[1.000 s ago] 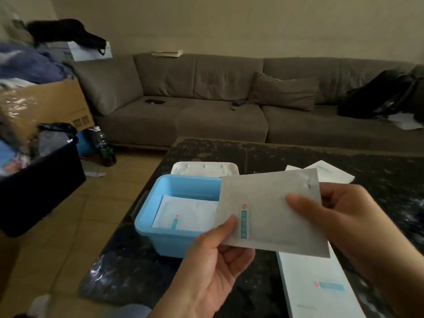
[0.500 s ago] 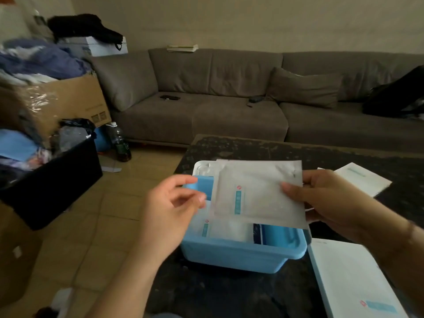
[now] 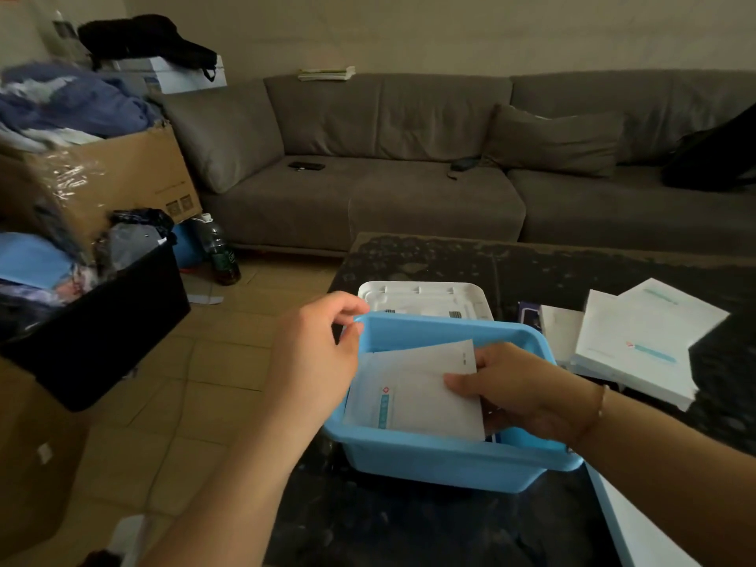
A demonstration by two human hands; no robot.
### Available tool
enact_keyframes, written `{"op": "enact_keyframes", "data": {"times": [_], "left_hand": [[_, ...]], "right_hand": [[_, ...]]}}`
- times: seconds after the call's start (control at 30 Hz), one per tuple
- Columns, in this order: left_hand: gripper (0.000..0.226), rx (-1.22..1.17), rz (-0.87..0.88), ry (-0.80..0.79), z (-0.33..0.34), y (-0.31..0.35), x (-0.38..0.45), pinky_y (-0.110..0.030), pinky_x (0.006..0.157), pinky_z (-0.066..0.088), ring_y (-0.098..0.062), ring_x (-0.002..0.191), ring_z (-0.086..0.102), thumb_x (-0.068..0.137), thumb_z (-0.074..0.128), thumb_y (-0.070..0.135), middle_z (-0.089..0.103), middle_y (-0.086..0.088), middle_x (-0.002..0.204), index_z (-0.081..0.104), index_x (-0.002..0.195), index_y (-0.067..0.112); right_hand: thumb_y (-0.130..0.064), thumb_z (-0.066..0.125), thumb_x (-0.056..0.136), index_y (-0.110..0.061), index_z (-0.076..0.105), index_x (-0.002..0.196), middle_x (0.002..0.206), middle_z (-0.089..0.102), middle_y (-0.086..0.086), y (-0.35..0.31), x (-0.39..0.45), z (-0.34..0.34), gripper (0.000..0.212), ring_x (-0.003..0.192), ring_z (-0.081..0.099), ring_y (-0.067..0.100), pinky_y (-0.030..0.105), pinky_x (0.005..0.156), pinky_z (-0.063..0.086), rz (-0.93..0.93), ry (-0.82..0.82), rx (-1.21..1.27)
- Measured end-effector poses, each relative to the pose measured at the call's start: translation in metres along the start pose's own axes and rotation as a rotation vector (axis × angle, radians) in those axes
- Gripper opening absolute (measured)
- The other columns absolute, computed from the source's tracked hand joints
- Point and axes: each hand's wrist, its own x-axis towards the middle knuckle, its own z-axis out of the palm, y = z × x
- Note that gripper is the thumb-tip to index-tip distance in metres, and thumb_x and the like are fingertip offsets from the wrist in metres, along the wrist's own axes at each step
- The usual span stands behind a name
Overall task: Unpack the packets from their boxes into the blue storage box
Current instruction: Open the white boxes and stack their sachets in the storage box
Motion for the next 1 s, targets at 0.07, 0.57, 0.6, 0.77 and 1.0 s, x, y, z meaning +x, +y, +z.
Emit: {"op": "enact_keyframes", "data": {"times": [0.07, 0.57, 0.6, 0.77, 1.0], "left_hand": [[0.02, 0.099, 0.051, -0.083, 0.003, 0.004, 0.0, 0.0, 0.063, 0.037, 0.003, 0.082, 0.056, 0.088, 0.07, 0.011, 0.061, 0.021, 0.089, 0.072, 0.101, 0.027], [0.009, 0.737, 0.12, -0.565, 0.02, 0.021, -0.005, -0.051, 0.113, 0.017, -0.014, 0.093, 0.057, 0.094, 0.061, 0.023, 0.067, 0.008, 0.092, 0.068, 0.097, 0.028], [0.009, 0.744, 0.121, -0.568, 0.02, 0.021, -0.006, -0.051, 0.113, 0.017, -0.015, 0.094, 0.058, 0.094, 0.061, 0.023, 0.067, 0.008, 0.092, 0.067, 0.098, 0.028], [0.011, 0.747, 0.114, -0.56, 0.021, 0.022, -0.008, -0.051, 0.114, 0.015, -0.015, 0.094, 0.058, 0.094, 0.06, 0.02, 0.067, 0.007, 0.093, 0.067, 0.1, 0.027], [0.014, 0.62, 0.194, -0.423, 0.022, 0.033, -0.015, -0.039, 0.108, 0.031, -0.013, 0.094, 0.059, 0.097, 0.054, 0.023, 0.068, 0.008, 0.093, 0.067, 0.101, 0.028]], "right_hand": [[-0.018, 0.064, 0.092, -0.016, 0.063, 0.11, 0.103, 0.073, 0.008, 0.001, -0.001, 0.001, 0.018, 0.09, 0.072, 0.026, 0.041, 0.074, 0.062, 0.016, -0.011, -0.005], [-0.043, 0.066, 0.087, -0.015, 0.056, 0.124, 0.107, 0.068, 0.002, -0.006, -0.025, -0.01, 0.047, 0.095, 0.067, 0.017, 0.032, 0.093, 0.055, -0.049, 0.022, -0.738], [-0.043, 0.064, 0.089, -0.014, 0.057, 0.126, 0.11, 0.068, 0.001, -0.005, -0.026, -0.009, 0.048, 0.098, 0.066, 0.017, 0.03, 0.094, 0.054, -0.053, 0.008, -0.763], [-0.037, 0.057, 0.094, -0.012, 0.059, 0.13, 0.118, 0.067, 0.002, -0.002, -0.027, -0.005, 0.044, 0.104, 0.063, 0.016, 0.024, 0.092, 0.046, -0.069, -0.013, -0.749], [-0.027, 0.053, 0.097, -0.013, 0.06, 0.128, 0.122, 0.065, 0.003, 0.001, -0.03, -0.01, 0.035, 0.111, 0.06, 0.02, 0.032, 0.105, 0.045, -0.114, -0.016, -0.784]]}}
